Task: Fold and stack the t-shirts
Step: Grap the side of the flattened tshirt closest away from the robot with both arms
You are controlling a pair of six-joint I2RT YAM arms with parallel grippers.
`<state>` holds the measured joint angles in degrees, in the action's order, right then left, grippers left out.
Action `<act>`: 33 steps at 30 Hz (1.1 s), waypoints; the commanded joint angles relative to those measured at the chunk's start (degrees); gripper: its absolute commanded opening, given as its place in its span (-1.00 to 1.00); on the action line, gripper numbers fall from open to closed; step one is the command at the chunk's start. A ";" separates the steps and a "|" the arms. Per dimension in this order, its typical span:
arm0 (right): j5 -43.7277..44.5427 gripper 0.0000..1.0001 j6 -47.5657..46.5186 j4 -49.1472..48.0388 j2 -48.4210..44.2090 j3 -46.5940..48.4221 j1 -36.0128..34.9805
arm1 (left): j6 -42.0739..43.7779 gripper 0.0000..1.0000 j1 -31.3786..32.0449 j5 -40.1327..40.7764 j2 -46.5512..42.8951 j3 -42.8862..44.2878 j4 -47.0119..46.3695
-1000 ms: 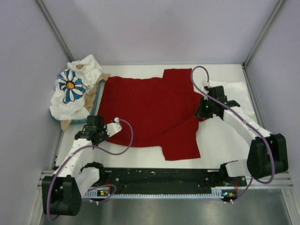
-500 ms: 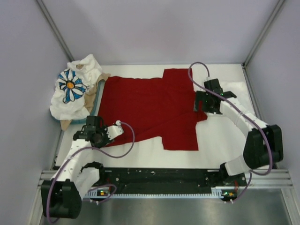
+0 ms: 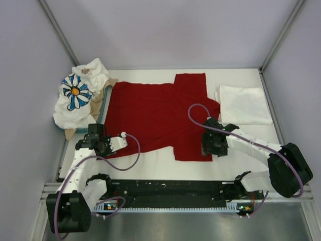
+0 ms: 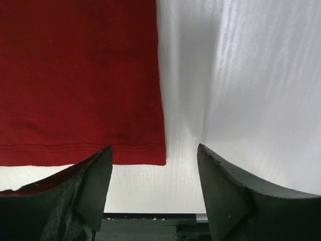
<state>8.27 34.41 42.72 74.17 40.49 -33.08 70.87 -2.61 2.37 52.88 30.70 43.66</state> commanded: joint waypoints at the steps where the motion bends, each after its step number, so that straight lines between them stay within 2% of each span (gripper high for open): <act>1: -4.31 0.23 5.83 -5.44 2.55 -1.63 -3.12 | 2.25 -0.04 -0.29 -2.11 -1.37 1.21 2.92; 4: -7.74 -0.13 7.68 -8.52 3.00 -4.80 -4.53 | 0.85 -0.04 -0.20 -4.02 -2.17 3.13 6.95; 8: -8.01 -1.00 9.88 -9.32 -2.35 -8.40 -4.54 | -0.21 -0.04 -0.11 -7.72 -2.26 5.95 11.61; 13: -8.10 -1.00 14.53 -0.12 -19.47 -7.45 -4.54 | 2.07 -0.01 0.32 -9.23 -2.61 5.25 13.56; 16: -6.26 -1.00 17.52 12.79 -32.29 -5.25 -4.54 | 2.69 0.00 1.38 -8.88 -2.26 3.67 13.12; 19: -6.60 -1.00 19.98 21.51 -40.40 -2.79 -4.62 | 2.78 0.01 2.17 -7.56 -1.56 2.44 11.98; 22: -9.66 -1.00 19.90 23.55 -42.27 -1.73 -4.62 | 3.40 0.03 2.35 -7.12 -0.33 0.34 10.40; 26: -13.01 -1.00 18.41 22.67 -40.34 -0.77 -4.62 | 1.73 0.04 7.44 -5.28 1.08 -2.83 7.76; 30: -9.17 -1.00 17.36 26.61 -41.30 5.11 -4.62 | 2.34 0.01 8.76 -0.29 2.22 -6.87 1.54; 33: -8.54 -1.00 16.04 28.21 -40.60 6.53 -4.54 | 0.95 -0.14 8.76 4.29 3.71 -7.85 -6.02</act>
<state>-2.22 52.14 67.66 33.58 41.95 -37.12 72.62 6.04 0.95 54.65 25.39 49.25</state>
